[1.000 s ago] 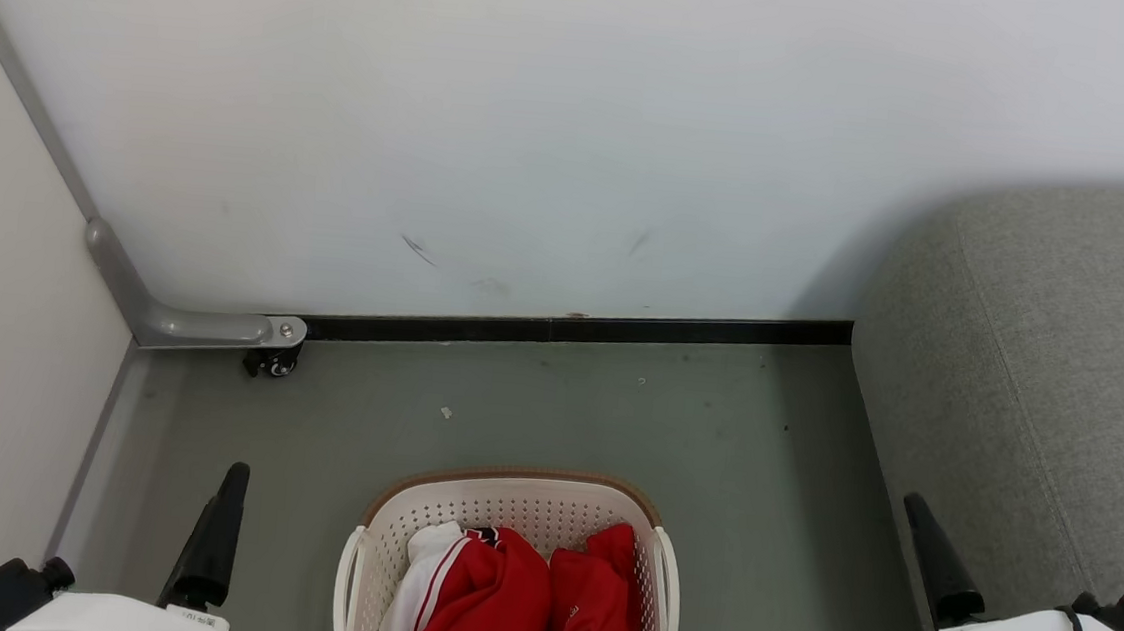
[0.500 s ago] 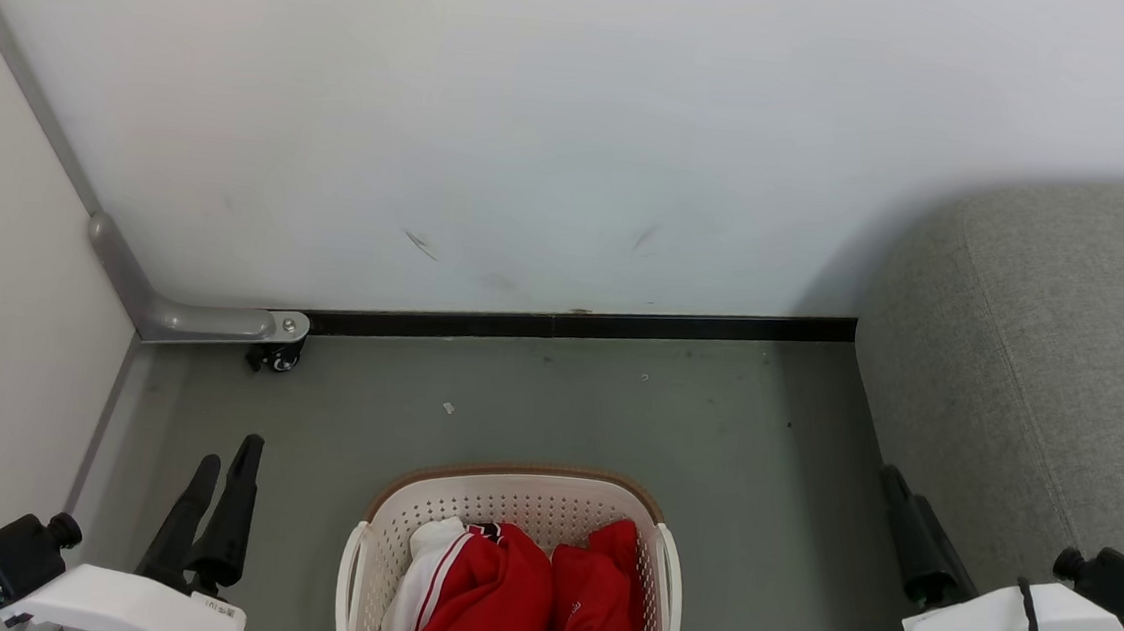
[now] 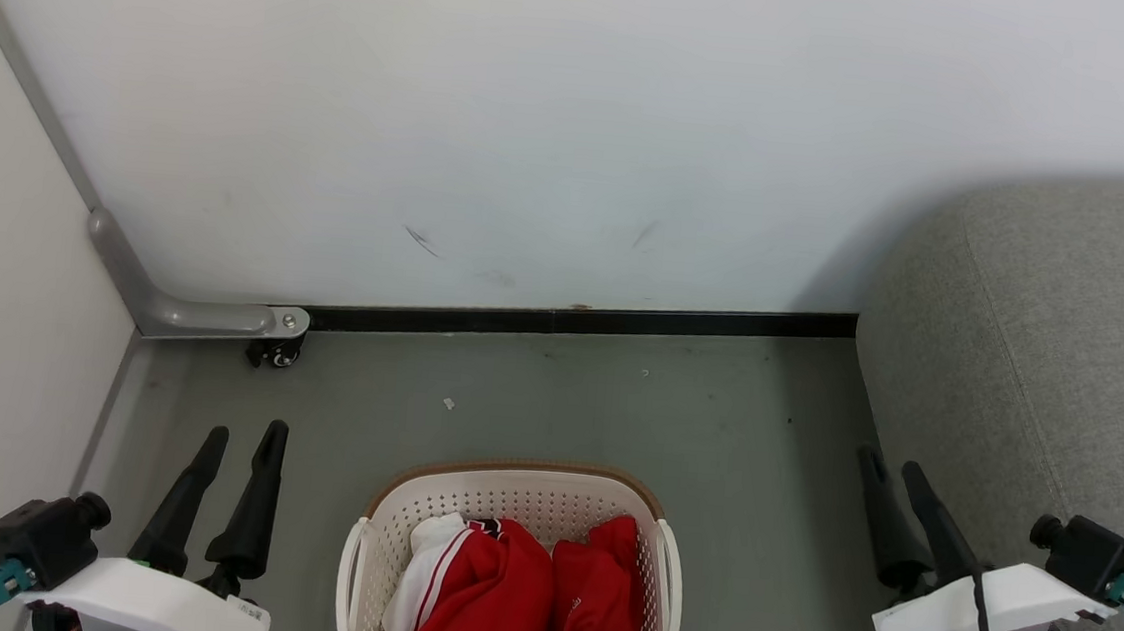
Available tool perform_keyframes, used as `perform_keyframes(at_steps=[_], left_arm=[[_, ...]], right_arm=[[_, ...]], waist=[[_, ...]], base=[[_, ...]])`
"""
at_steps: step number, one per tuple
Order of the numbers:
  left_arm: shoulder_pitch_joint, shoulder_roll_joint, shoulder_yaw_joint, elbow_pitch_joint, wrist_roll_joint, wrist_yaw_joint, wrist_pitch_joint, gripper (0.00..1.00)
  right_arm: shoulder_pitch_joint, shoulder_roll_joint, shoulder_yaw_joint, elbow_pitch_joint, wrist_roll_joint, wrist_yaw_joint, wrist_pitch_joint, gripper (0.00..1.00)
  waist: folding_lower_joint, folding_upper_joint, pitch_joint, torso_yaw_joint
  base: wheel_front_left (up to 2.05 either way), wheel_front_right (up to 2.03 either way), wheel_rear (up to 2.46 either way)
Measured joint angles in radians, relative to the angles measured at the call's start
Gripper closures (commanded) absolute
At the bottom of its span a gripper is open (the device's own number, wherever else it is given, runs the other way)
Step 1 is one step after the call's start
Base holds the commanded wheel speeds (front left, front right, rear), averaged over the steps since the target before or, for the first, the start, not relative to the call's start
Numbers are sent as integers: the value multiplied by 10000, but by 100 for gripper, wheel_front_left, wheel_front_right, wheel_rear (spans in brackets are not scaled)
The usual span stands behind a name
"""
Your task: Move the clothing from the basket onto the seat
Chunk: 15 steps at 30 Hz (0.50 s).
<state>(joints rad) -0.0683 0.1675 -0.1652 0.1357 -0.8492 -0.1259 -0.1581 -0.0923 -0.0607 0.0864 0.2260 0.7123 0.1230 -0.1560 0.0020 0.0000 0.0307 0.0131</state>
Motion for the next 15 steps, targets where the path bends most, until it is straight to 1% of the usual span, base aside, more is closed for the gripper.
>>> perform_keyframes(at_steps=[15], left_arm=[[-33,-96,-27,-150,2385,-2,-430,0]], right_arm=[[-202,48,-17,-236,-2604,2,-408,0]], waist=[[-13,0,-27,33]], base=[[0,0,0]])
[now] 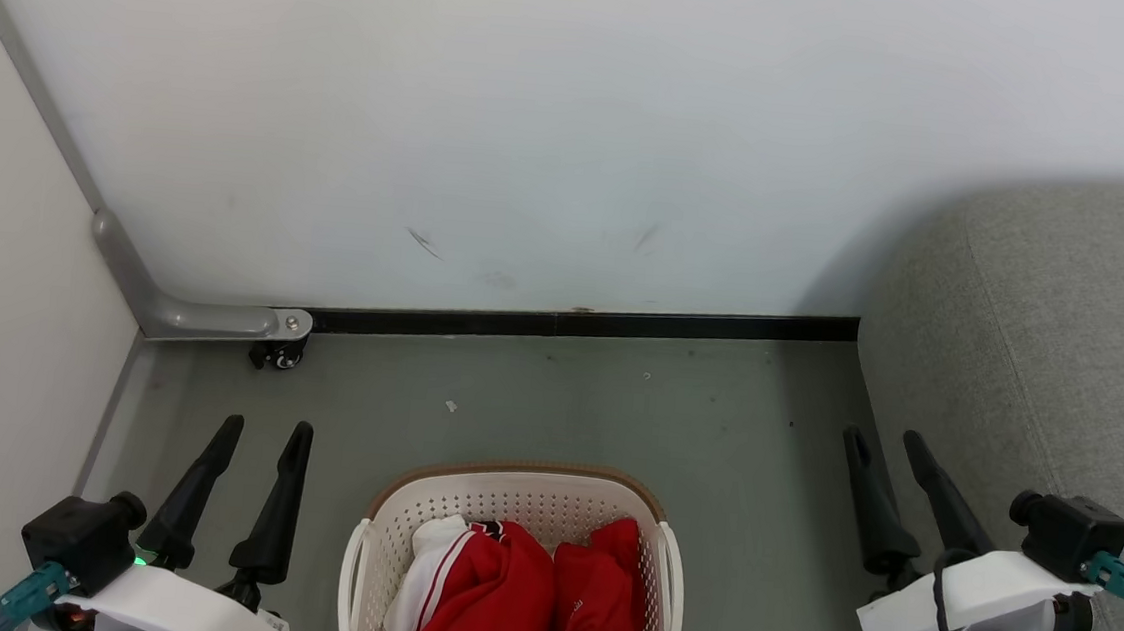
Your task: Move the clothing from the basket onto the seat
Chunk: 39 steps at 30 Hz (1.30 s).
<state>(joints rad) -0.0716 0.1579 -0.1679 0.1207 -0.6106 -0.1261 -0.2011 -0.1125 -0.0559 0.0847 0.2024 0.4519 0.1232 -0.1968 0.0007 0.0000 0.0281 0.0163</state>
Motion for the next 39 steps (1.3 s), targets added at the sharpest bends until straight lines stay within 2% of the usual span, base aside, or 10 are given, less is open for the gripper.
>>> perform_keyframes(at_steps=[16,39], left_arm=[[-15,-44,-84,-174,2226,-10,-485,0],[-16,-245,-293,238,2332,-12,-512,0]], right_arm=[[-174,52,242,-301,-2685,2,-518,0],[-175,77,121,-378,-2631,2,-525,0]], waist=[[-1,0,-76,14],[-3,0,10,-7]], base=[[0,0,0],[0,0,0]])
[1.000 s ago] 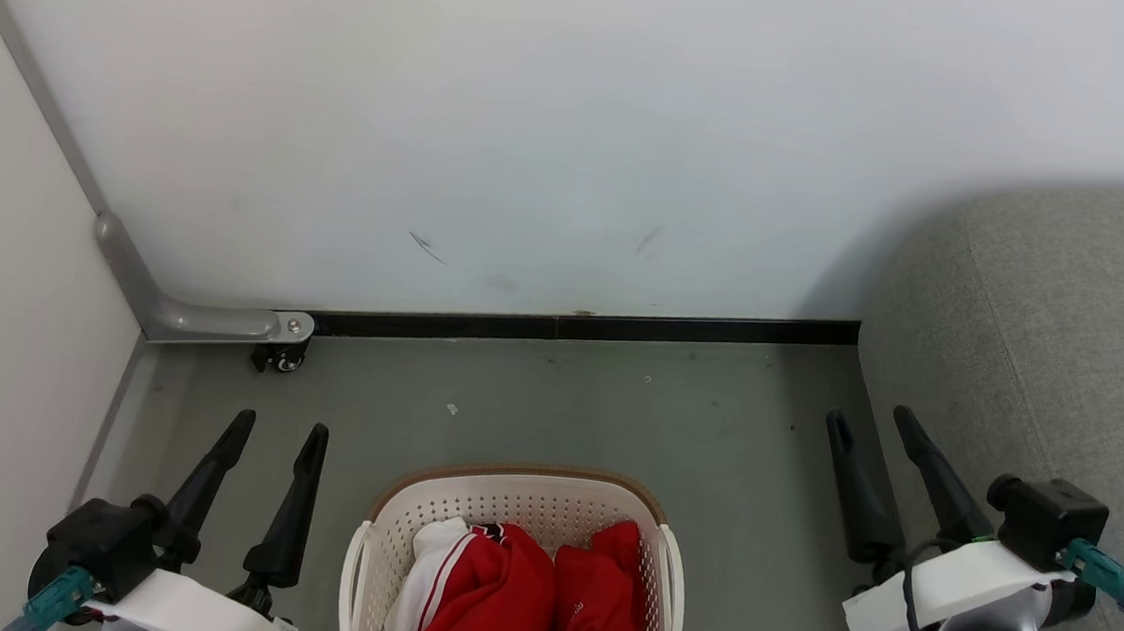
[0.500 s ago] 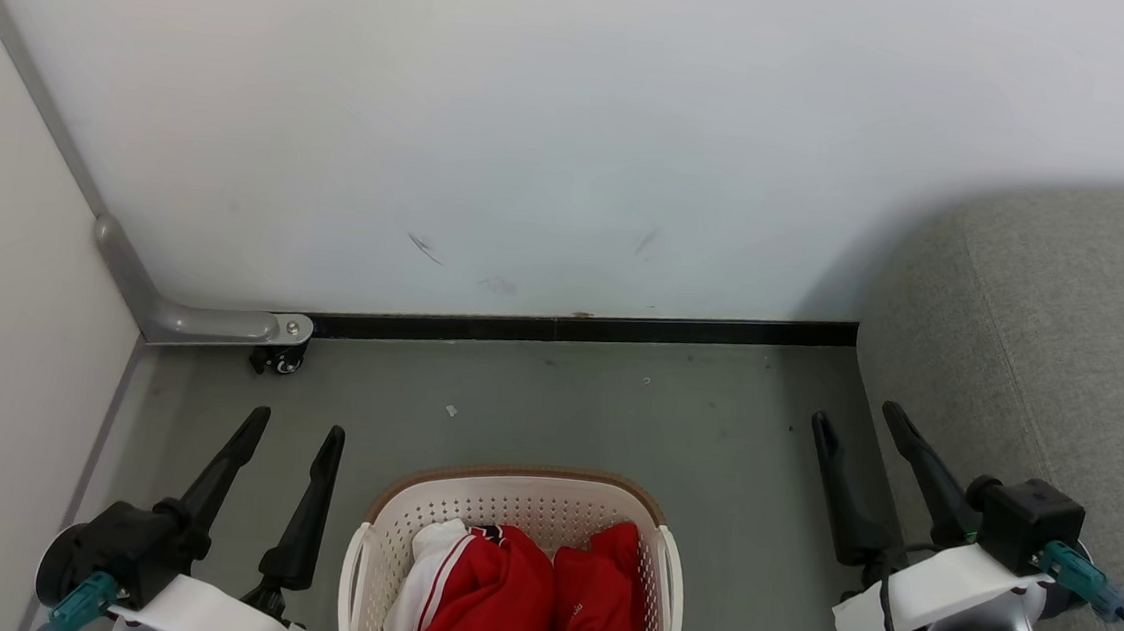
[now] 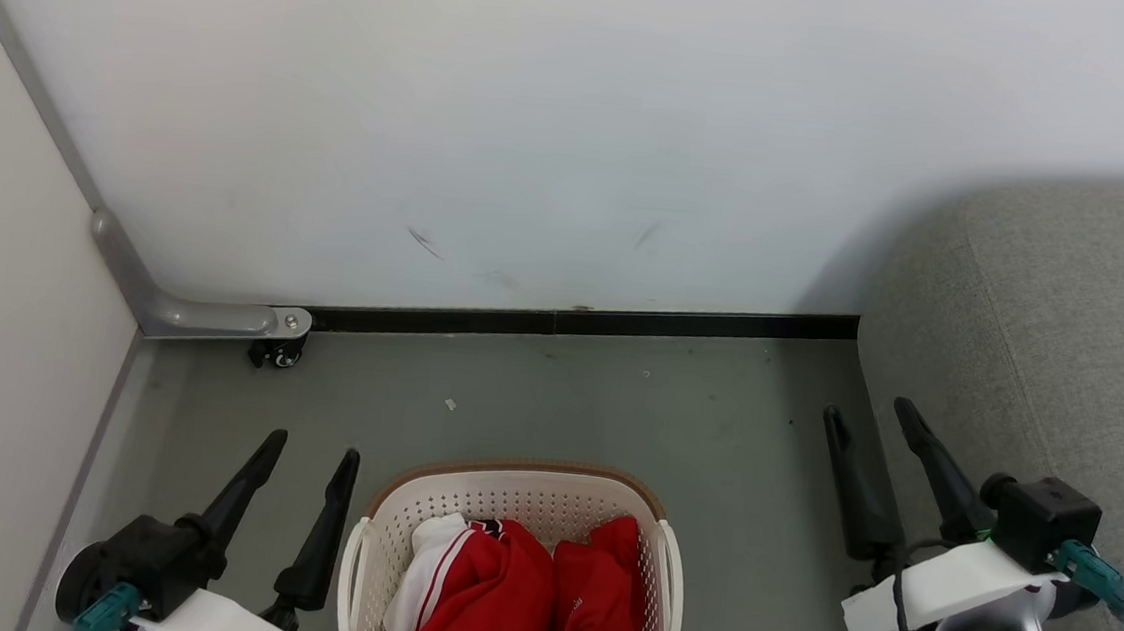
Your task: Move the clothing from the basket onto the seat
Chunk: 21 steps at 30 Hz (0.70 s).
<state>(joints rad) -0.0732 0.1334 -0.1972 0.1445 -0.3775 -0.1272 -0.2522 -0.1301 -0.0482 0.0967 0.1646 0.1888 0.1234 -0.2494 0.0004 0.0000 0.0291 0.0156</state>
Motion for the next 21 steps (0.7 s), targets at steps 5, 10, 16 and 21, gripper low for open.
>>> perform_keyframes(at_steps=[5,10,16,21], left_arm=[[35,12,-217,219,-6,0,0,0],[44,59,-466,462,-79,0,0,0],[46,268,-928,759,-127,0,0,0],[36,347,-1290,1034,-215,0,0,0]], right_arm=[[10,15,-230,-58,77,0,-2,0],[10,23,-259,-201,138,0,-2,0],[0,27,-268,-297,165,0,-2,0],[-40,29,-253,-410,184,0,-2,0]], waist=[[0,0,104,2],[0,0,259,7],[-1,0,517,7],[-1,0,795,-6]], base=[[0,0,0],[0,0,0],[0,0,0],[0,0,0]])
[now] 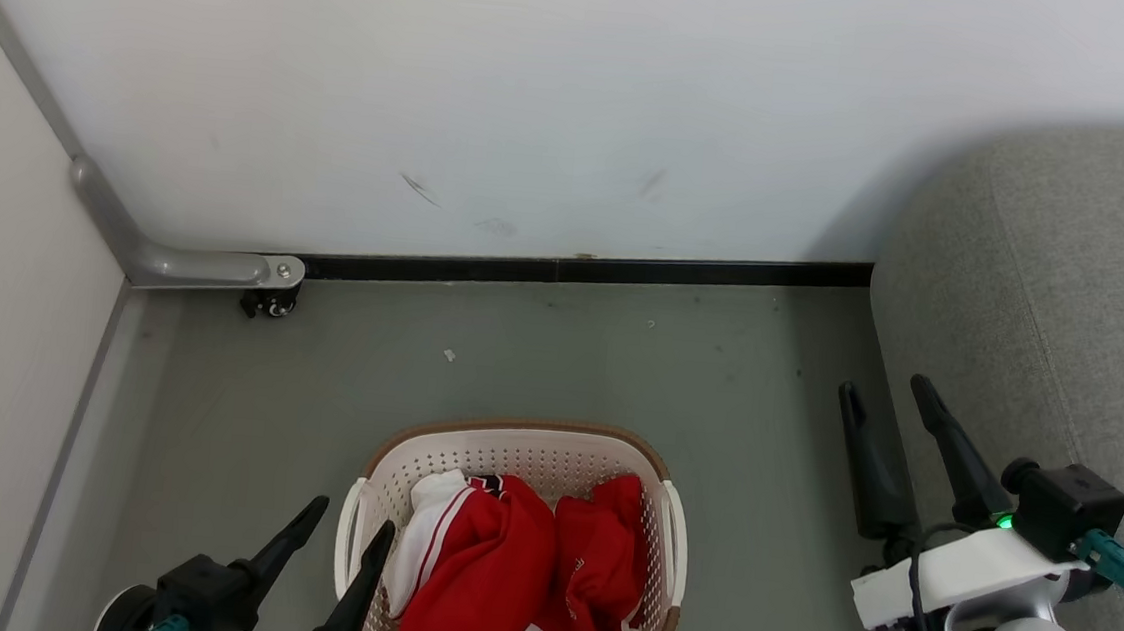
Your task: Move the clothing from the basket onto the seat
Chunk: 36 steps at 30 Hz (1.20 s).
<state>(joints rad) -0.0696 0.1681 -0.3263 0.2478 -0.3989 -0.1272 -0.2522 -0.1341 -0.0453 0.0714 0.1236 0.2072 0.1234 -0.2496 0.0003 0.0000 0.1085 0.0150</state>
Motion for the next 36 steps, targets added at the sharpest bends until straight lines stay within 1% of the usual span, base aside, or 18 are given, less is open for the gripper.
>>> perform_keyframes(at_steps=[5,7,15,25,36], left_arm=[[-70,100,-307,270,-146,0,0,0],[-229,209,-445,433,-313,0,0,0],[-916,341,-807,788,-591,0,0,0],[-1920,805,-1576,1455,-949,0,12,0],[-3023,1241,-2474,2008,-1419,0,405,0]], right_arm=[[-280,0,21,-176,0,0,0,0],[-404,-2,44,-245,0,0,0,0],[-779,-2,123,-491,0,0,-2,0],[-1499,-8,209,-871,0,0,-13,0],[-2497,-46,506,-1175,0,0,-15,0]], waist=[[0,0,336,-28],[0,0,566,-50],[0,0,1184,-125],[0,0,2241,-294],[0,0,3432,-518]], base=[[0,0,0],[0,0,0],[0,0,0],[0,0,0],[0,0,0]])
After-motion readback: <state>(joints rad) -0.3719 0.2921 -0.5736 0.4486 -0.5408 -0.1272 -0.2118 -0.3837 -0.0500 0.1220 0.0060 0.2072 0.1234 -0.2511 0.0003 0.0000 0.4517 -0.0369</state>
